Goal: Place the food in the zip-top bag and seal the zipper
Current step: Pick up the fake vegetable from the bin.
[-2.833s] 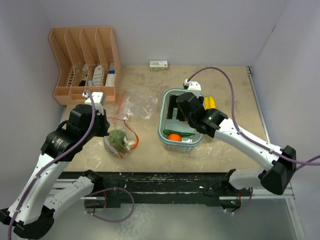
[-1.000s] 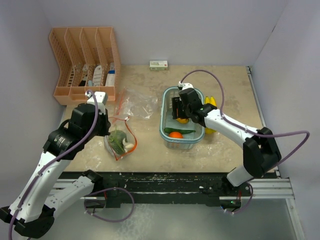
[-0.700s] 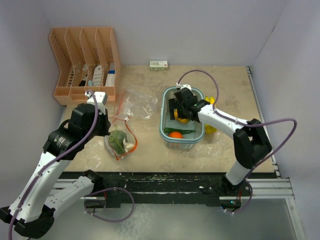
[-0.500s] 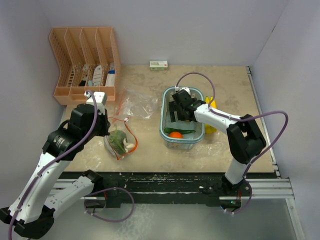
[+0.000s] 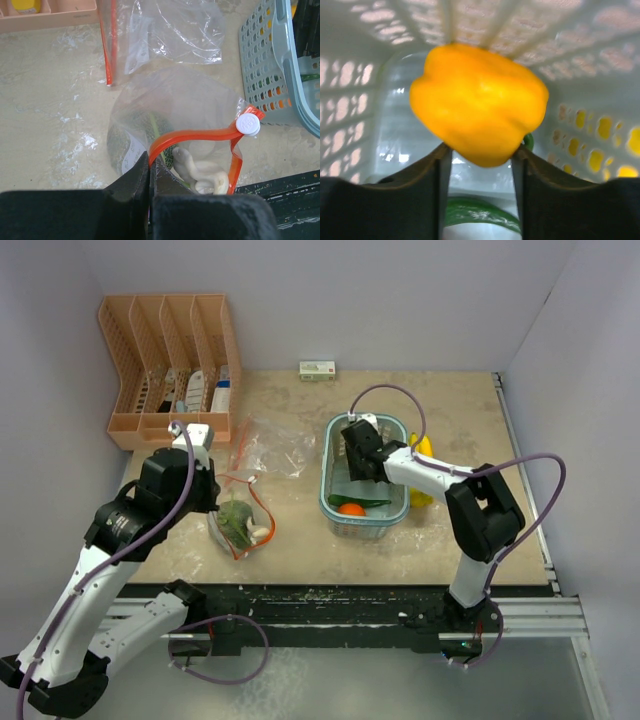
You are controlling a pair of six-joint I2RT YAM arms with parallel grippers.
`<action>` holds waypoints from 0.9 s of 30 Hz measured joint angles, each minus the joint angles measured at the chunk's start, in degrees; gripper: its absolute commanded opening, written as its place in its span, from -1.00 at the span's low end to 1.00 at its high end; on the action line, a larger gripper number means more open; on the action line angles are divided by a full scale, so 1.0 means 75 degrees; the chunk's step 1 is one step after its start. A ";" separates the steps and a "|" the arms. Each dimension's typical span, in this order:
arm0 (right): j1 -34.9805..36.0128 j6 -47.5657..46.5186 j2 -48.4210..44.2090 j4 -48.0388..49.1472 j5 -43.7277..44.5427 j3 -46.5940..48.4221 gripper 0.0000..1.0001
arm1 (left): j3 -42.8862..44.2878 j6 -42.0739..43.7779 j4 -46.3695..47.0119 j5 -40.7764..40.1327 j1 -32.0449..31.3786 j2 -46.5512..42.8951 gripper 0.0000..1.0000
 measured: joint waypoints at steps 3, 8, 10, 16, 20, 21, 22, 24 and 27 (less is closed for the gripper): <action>0.0009 0.0038 -0.0003 0.0105 0.0125 -0.0009 -0.39 | 0.0000 0.0003 -0.0012 -0.0003 0.0000 -0.0015 -1.00; 0.0009 0.0152 -0.0105 0.0216 0.0391 -0.0125 -0.65 | 0.0003 0.0000 -0.0061 -0.0026 0.0000 -0.0023 -1.00; 0.0009 0.0163 -0.0347 0.0166 0.0385 -0.0227 -0.73 | 0.0000 0.0000 -0.0064 -0.0029 0.0000 -0.0023 -1.00; 0.0006 0.0210 -0.2259 0.0510 -0.0495 -0.0781 -0.82 | 0.0000 0.0000 -0.0064 -0.0029 0.0000 -0.0020 -1.00; 0.0009 0.0294 -0.3133 0.0903 -0.1020 -0.0930 0.30 | 0.0000 0.0000 -0.0064 -0.0026 0.0000 -0.0020 -1.00; 0.0009 0.0338 -0.3168 0.0962 -0.1029 -0.0930 0.52 | 0.0000 0.0000 -0.0064 -0.0026 0.0000 -0.0020 -1.00; 0.0009 0.0367 -0.3136 0.0973 -0.1014 -0.0921 0.71 | 0.0000 0.0000 -0.0064 -0.0026 0.0000 -0.0020 -1.00; 0.0009 0.0393 -0.2824 0.0836 -0.0877 -0.0813 0.91 | 0.0000 0.0000 -0.0064 -0.0026 0.0000 -0.0020 -1.00; 0.0009 0.0481 -0.1859 0.0484 -0.0373 -0.0379 0.99 | 0.0000 0.0000 -0.0064 -0.0023 0.0000 -0.0035 -1.00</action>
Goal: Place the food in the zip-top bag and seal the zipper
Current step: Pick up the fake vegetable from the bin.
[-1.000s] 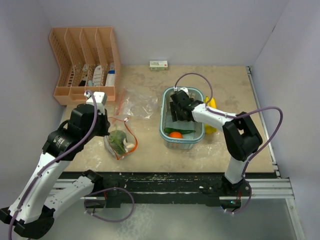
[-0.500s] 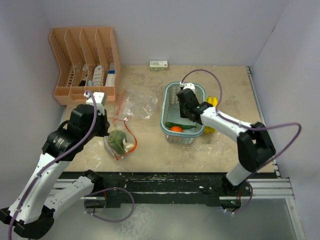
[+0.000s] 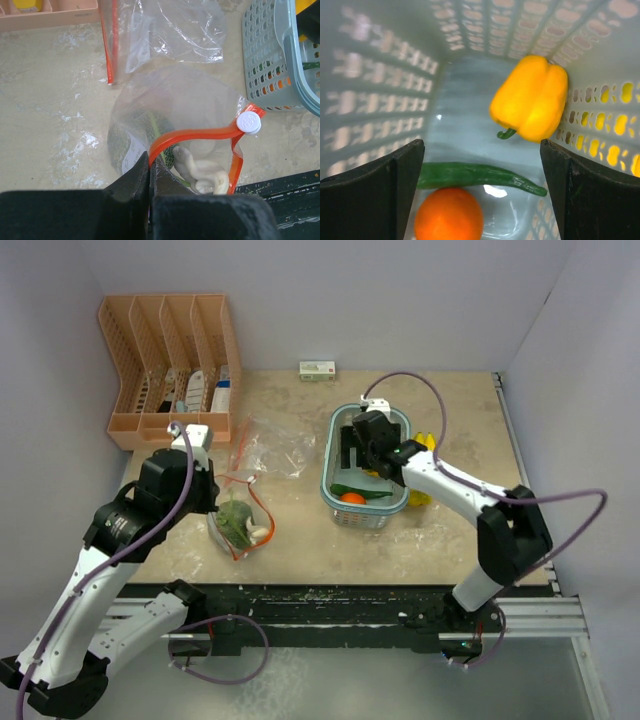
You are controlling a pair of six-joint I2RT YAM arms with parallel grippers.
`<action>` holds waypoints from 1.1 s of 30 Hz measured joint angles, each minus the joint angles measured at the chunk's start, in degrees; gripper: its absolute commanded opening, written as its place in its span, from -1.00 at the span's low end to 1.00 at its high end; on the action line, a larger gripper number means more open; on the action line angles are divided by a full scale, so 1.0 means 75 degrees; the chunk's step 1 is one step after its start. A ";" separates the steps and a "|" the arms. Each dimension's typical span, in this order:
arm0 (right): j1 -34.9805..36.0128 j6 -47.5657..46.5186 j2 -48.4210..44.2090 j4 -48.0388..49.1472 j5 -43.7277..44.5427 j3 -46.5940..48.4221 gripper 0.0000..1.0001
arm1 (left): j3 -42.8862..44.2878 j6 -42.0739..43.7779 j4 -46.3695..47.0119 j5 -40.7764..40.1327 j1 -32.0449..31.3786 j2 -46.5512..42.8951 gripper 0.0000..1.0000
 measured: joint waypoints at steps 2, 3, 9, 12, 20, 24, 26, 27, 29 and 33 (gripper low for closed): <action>0.0000 0.0085 0.0562 -0.0227 0.0283 0.0233 0.99 | 0.0000 0.0000 -0.0003 -0.0003 0.0000 -0.0017 -1.00; 0.0000 0.0160 0.0804 -0.0358 0.0411 0.0358 0.99 | 0.0000 0.0000 -0.0003 0.0000 0.0000 -0.0026 -1.00; -0.0055 0.0839 0.1964 -0.0898 0.1096 0.1221 0.99 | 0.0000 0.0000 -0.0003 0.0006 0.0000 -0.0029 -1.00; -0.0152 0.1116 0.2060 -0.0959 0.1361 0.1265 0.99 | 0.0000 0.0003 -0.0003 0.0026 0.0000 -0.0032 -1.00; -0.0393 0.1603 0.3019 -0.1113 0.1594 0.1381 0.83 | 0.0000 0.0006 -0.0003 0.0032 0.0000 -0.0058 -1.00; -0.0393 0.1719 0.3147 -0.1011 0.1620 0.1434 0.37 | 0.0000 0.0006 -0.0003 0.0032 0.0000 -0.0082 -1.00; -0.0393 0.1731 0.3162 -0.1043 0.1617 0.1428 0.12 | 0.0000 0.0006 0.0000 0.0032 0.0000 -0.0085 -1.00; -0.0391 0.1746 0.3153 -0.1046 0.1620 0.1425 0.01 | 0.0000 0.0006 -0.0003 0.0032 0.0000 -0.0082 -1.00; -0.0391 0.1743 0.3118 -0.1035 0.1609 0.1393 -0.16 | 0.0000 0.0006 0.0000 0.0032 0.0000 -0.0082 -1.00; -0.0391 0.1708 0.2908 -0.1023 0.1617 0.1198 -0.31 | 0.0000 0.0006 -0.0003 0.0032 0.0000 -0.0079 -1.00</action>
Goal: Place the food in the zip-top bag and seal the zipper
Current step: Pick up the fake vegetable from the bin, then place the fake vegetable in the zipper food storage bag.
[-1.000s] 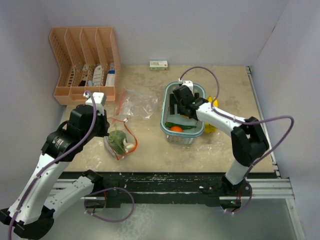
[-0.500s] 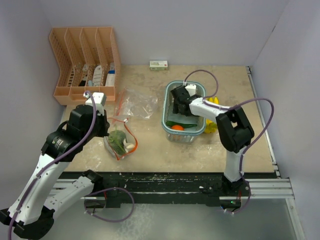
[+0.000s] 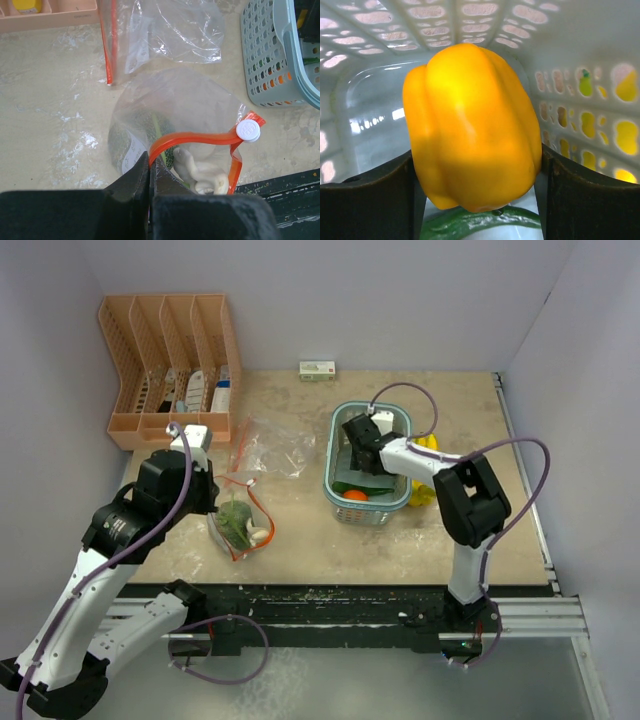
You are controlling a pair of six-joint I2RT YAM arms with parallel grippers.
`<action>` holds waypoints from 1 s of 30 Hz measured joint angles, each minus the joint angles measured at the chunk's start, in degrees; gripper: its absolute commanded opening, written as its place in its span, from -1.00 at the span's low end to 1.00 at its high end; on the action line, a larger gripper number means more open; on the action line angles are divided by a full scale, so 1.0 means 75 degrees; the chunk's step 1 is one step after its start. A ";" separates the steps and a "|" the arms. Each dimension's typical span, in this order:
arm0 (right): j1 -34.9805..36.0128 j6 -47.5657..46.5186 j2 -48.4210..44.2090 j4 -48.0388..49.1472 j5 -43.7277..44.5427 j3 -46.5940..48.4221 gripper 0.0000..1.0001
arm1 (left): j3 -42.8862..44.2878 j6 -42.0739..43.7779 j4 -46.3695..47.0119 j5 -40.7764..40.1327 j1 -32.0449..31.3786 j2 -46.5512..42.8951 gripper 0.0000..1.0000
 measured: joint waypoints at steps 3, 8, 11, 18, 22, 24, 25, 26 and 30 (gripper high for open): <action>0.0009 -0.0152 -0.0423 0.0020 -0.0064 -0.0175 -0.35 | 0.0000 0.0003 0.0003 0.0000 0.0000 0.0000 -1.00; 0.0108 -0.0673 -0.1827 0.0236 -0.0624 -0.0388 -0.38 | 0.0000 0.0003 0.0003 -0.0003 0.0000 0.0035 -1.00; 0.0213 -0.1023 -0.2876 0.0463 -0.1134 -0.0533 -0.40 | 0.0000 0.0003 0.0003 -0.0006 0.0000 0.0067 -1.00; 0.1550 -0.1845 -0.4712 0.0769 -0.2090 -0.0612 -0.38 | 0.0000 0.0000 0.0006 -0.0009 0.0000 0.0131 -1.00; 0.3276 -0.2069 -0.4861 0.1043 -0.2806 -0.0583 -0.39 | 0.0000 0.0000 0.0009 -0.0009 0.0000 0.0198 -1.00; 0.3902 -0.2107 -0.4846 0.1218 -0.3209 -0.0595 -0.39 | 0.0003 0.0000 0.0009 -0.0009 0.0000 0.0213 -1.00; 0.4162 -0.2130 -0.4852 0.1352 -0.3366 -0.0624 -0.39 | 0.0003 -0.0003 0.0009 -0.0012 0.0000 0.0213 -1.00; 0.4331 -0.2142 -0.4855 0.1457 -0.3506 -0.0644 -0.39 | 0.0003 -0.0003 0.0009 -0.0012 0.0000 0.0213 -1.00; 0.4966 -0.2221 -0.4806 0.1999 -0.3952 -0.0697 -0.38 | 0.0003 -0.0003 0.0006 -0.0012 0.0000 0.0213 -1.00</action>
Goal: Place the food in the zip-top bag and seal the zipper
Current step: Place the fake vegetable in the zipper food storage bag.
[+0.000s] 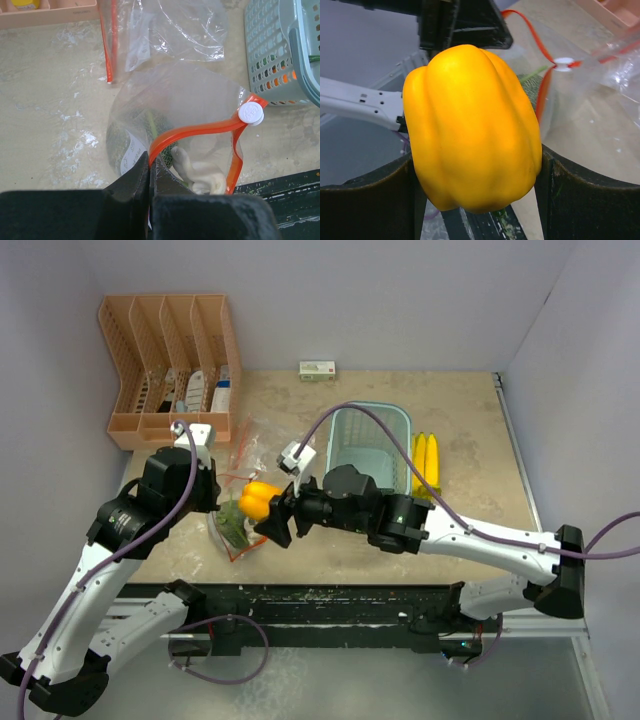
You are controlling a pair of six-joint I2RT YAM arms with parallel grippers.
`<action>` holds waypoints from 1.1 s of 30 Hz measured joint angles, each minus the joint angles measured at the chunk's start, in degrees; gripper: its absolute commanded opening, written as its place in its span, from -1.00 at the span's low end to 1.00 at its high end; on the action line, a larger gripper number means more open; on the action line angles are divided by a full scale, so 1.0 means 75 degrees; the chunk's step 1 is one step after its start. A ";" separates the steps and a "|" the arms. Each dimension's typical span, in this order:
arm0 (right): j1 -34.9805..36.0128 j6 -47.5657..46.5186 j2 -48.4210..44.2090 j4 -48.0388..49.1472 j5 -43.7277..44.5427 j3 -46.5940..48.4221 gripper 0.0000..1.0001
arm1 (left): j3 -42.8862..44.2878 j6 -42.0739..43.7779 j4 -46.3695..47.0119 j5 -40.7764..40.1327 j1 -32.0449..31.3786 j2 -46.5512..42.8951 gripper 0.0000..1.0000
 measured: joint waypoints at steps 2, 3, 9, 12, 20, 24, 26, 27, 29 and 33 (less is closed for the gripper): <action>0.0146 -0.0023 0.0134 0.0274 -0.0184 0.0003 -0.38 | 0.0000 0.0000 0.0000 0.0000 0.0000 0.0000 -1.00; 0.0172 -0.0023 0.0248 0.0379 -0.0277 0.0015 -0.39 | 0.0000 0.0000 0.0000 0.0000 0.0000 -0.0003 -1.00; 0.0224 0.0038 0.1454 0.0737 -0.0487 0.0122 -0.38 | 0.0000 0.0000 0.0000 0.0003 0.0000 -0.0020 -1.00; 0.0227 0.0154 0.2008 0.0714 -0.0312 0.0140 -0.38 | 0.0000 -0.0003 0.0000 0.0009 0.0000 -0.0035 -1.00; 0.0224 0.0793 0.2850 0.0277 0.0629 0.1274 0.13 | 0.0000 -0.0009 0.0015 0.0117 0.0000 -0.0079 -1.00; 0.0312 0.0915 0.3316 -0.0580 0.1510 0.2232 0.71 | 0.0000 -0.0006 0.0289 -0.0119 0.0038 -0.0117 -1.00; 0.0338 0.0976 0.3579 -0.0944 0.1839 0.2637 0.96 | 0.0000 -0.0003 0.0323 -0.0137 0.0055 -0.0134 -1.00; 0.0329 0.1000 0.3681 -0.1017 0.2020 0.2766 1.00 | 0.0000 -0.0012 0.0262 -0.0093 0.0052 -0.0140 -1.00; 0.0309 0.1052 0.3727 -0.1058 0.2165 0.2824 0.99 | 0.0000 -0.0061 0.0160 0.0012 0.0050 -0.0157 -1.00; 0.0256 0.1055 0.3608 -0.1046 0.2241 0.2786 0.99 | 0.0000 -0.0064 0.0137 0.0134 0.0015 -0.0131 -1.00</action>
